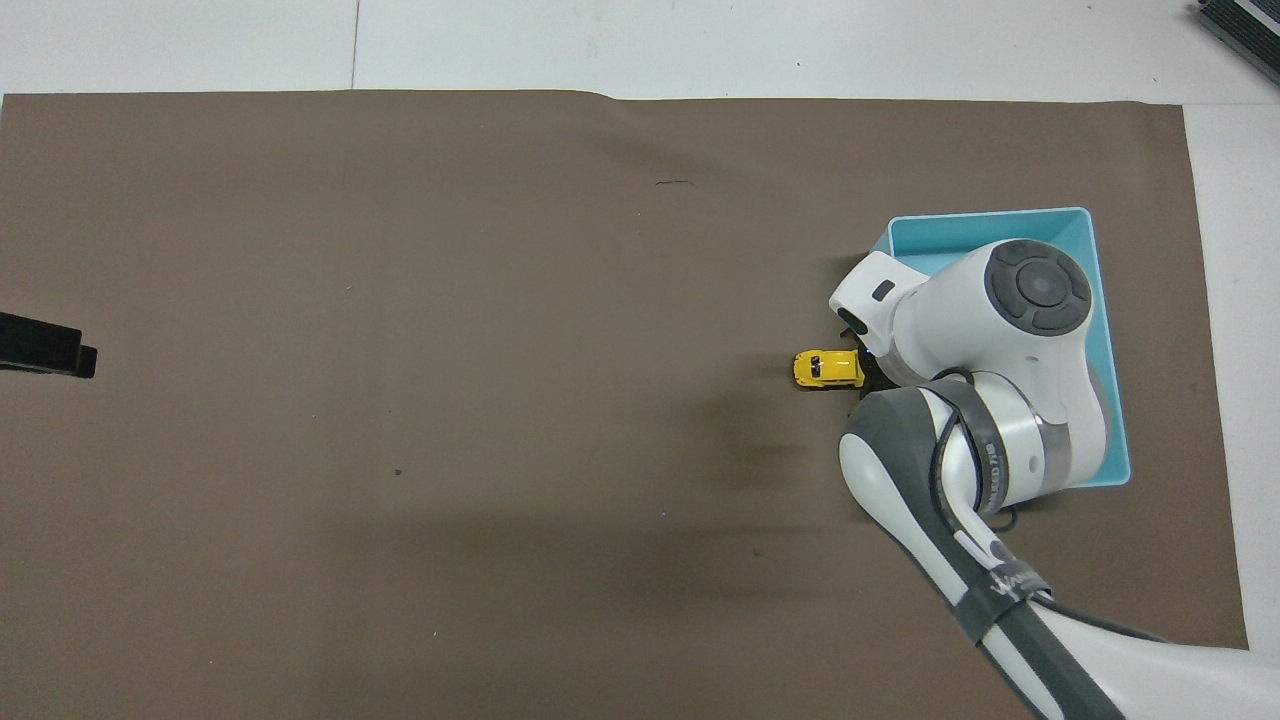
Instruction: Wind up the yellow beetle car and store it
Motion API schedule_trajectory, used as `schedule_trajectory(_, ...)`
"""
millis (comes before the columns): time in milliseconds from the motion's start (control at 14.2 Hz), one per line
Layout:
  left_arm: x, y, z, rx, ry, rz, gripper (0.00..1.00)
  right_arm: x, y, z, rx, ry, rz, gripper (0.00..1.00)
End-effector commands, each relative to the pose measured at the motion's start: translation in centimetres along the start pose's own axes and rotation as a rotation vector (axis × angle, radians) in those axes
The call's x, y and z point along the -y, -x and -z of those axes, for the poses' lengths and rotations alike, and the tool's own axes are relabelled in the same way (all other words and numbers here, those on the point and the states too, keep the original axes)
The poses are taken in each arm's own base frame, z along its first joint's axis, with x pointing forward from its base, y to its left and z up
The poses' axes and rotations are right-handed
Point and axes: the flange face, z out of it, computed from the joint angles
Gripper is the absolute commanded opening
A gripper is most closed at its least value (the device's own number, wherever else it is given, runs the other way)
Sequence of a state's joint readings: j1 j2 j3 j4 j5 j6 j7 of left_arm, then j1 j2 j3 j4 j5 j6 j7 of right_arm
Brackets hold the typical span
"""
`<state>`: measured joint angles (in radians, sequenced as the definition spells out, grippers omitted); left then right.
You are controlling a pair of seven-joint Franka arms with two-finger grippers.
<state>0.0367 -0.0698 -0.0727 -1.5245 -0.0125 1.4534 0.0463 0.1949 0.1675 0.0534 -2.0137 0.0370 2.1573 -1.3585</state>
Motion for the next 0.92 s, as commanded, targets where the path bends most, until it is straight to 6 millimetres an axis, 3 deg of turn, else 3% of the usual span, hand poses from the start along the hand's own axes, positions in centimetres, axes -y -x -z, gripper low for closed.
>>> schedule_trajectory(0,0.1,0.9,0.1,0.0,0.009,0.002,1.0,-0.1,0.2,-1.3,-0.002,0.021,0.014,1.0)
schedule_trajectory(352,0.8,0.8,0.2,0.004,0.012,0.009,1.0,-0.7,0.3,-4.1,0.002,0.028,0.018,1.0)
schedule_trajectory(845,0.8,0.8,0.2,0.004,0.012,0.009,1.0,-0.6,0.5,-6.3,0.015,0.035,0.024,1.0)
